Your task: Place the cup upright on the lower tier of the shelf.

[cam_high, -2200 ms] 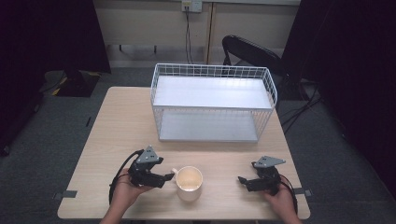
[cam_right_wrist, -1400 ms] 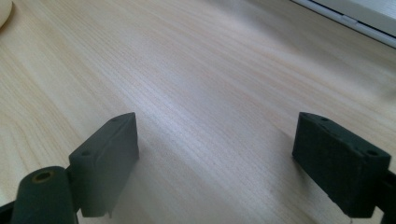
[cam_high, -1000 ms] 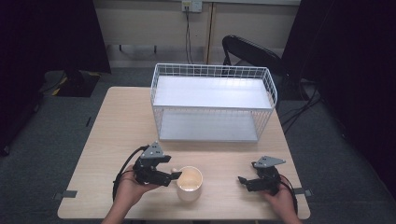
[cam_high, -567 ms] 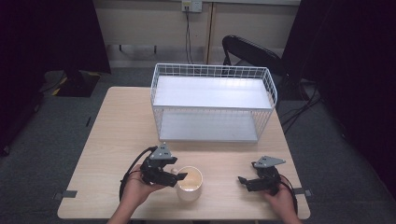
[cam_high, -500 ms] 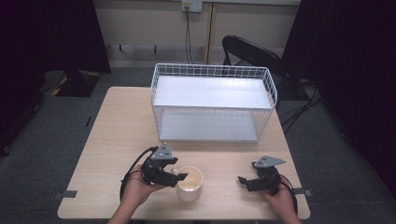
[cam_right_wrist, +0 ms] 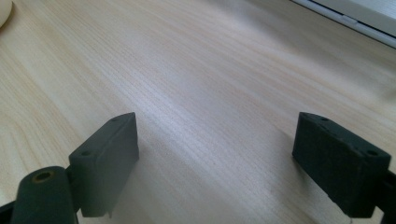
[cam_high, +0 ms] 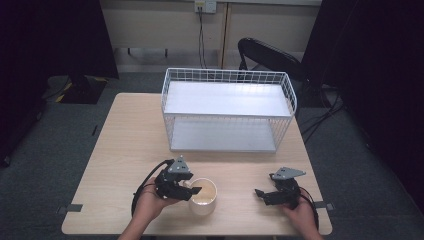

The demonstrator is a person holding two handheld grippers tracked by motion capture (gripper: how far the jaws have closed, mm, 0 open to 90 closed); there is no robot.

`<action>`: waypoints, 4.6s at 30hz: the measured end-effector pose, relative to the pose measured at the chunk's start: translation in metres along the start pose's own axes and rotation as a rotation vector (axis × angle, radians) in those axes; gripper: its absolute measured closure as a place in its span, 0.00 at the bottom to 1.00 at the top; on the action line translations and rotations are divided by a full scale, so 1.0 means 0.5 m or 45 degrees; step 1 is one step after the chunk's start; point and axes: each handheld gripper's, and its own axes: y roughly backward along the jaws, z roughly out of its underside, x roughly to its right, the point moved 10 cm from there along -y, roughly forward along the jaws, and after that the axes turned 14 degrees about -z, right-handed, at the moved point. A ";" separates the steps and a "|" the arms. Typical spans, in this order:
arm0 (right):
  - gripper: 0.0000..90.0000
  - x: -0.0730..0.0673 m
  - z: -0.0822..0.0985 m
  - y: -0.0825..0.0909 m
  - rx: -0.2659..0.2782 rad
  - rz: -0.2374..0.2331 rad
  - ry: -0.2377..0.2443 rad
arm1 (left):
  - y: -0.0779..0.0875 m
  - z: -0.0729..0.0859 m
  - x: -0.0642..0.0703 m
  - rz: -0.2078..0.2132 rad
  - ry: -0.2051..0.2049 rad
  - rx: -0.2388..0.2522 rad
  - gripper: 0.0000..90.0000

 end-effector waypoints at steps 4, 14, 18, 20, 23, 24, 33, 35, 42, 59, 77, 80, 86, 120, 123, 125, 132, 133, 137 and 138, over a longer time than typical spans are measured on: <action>0.15 0.000 0.000 0.000 0.001 0.000 0.000 | 0.001 -0.001 -0.002 -0.002 0.002 -0.005 0.51; 0.15 0.000 0.000 0.000 0.000 0.000 0.000 | -0.004 -0.004 0.001 -0.041 -0.039 -0.015 0.76; 0.15 0.000 0.000 0.000 0.001 0.000 0.000 | -0.008 0.003 0.002 -0.034 -0.036 -0.041 0.83; 0.15 0.000 0.000 0.000 0.000 0.000 0.000 | -0.009 0.005 0.001 -0.039 -0.036 -0.053 0.86; 0.15 0.000 0.000 0.000 0.000 0.000 0.000 | -0.010 0.006 -0.003 -0.047 -0.021 -0.066 0.88; 0.15 0.000 0.000 0.000 0.001 0.000 0.000 | -0.010 0.006 -0.003 -0.047 -0.019 -0.070 0.89; 0.15 0.000 0.000 0.000 0.001 0.000 0.000 | -0.010 0.009 -0.021 -0.116 0.069 -0.115 0.91; 0.15 0.000 0.000 0.000 0.001 0.000 0.000 | -0.010 0.010 -0.028 -0.128 0.098 -0.115 0.91; 0.15 0.000 0.000 0.000 0.000 -0.001 0.000 | -0.003 0.009 -0.045 -0.149 0.140 -0.132 0.92; 0.15 0.000 0.000 0.000 0.000 0.000 0.000 | -0.041 -0.064 -0.084 -0.268 0.208 -0.075 0.92; 0.15 0.000 0.000 0.000 0.000 -0.001 0.000 | -0.072 -0.119 -0.129 -0.412 0.302 0.038 0.92; 0.15 0.000 0.000 0.000 0.001 0.000 0.000 | -0.078 -0.121 -0.134 -0.433 0.313 0.043 0.92; 0.15 0.000 0.000 0.000 0.000 0.000 0.000 | -0.087 -0.127 -0.145 -0.479 0.315 0.050 0.92; 0.15 0.000 0.000 0.000 -0.001 0.001 0.001 | -0.146 -0.174 -0.185 -0.671 0.409 0.136 0.92; 0.15 0.000 0.000 0.000 0.000 0.001 0.001 | -0.155 -0.181 -0.184 -0.678 0.413 0.130 0.92; 0.15 0.000 0.000 0.000 -0.001 0.001 0.001 | -0.156 -0.181 -0.186 -0.686 0.405 0.124 0.92; 0.15 0.000 0.000 0.000 -0.001 0.001 0.001 | -0.165 -0.187 -0.190 -0.711 0.410 0.131 0.92; 0.15 0.000 0.000 0.000 -0.001 0.001 0.001 | -0.168 -0.186 -0.191 -0.725 0.415 0.135 0.92; 0.15 0.000 0.000 0.000 0.000 0.001 0.001 | -0.173 -0.183 -0.193 -0.734 0.434 0.148 0.92; 0.15 0.000 0.000 0.000 0.000 0.001 0.001 | -0.173 -0.183 -0.193 -0.734 0.434 0.148 0.92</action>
